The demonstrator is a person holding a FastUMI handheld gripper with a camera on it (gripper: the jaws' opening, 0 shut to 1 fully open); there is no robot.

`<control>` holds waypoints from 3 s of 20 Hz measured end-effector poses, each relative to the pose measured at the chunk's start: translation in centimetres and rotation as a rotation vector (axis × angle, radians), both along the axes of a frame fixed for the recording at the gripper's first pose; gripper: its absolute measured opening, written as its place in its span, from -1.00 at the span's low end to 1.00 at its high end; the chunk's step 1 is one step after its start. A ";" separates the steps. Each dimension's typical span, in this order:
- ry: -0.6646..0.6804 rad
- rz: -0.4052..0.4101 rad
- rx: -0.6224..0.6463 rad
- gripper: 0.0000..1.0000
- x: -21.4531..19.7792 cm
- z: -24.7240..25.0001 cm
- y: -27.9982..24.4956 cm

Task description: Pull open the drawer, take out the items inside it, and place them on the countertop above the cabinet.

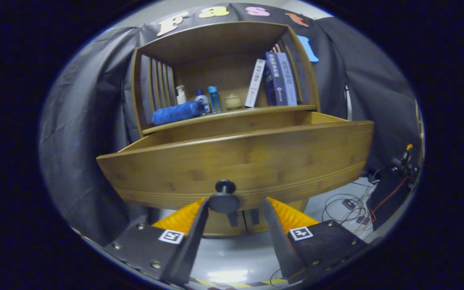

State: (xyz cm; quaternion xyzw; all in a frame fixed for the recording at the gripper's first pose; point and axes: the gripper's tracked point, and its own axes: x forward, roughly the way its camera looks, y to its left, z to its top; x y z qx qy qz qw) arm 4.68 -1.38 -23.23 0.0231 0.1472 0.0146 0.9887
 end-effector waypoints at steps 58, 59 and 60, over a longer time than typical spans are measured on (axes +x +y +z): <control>0.252 0.163 -0.190 -0.63 13.0 8.0 4.8; 0.220 0.166 -0.195 -0.63 12.9 9.0 4.9; 0.188 0.173 -0.199 -0.64 12.8 9.9 5.1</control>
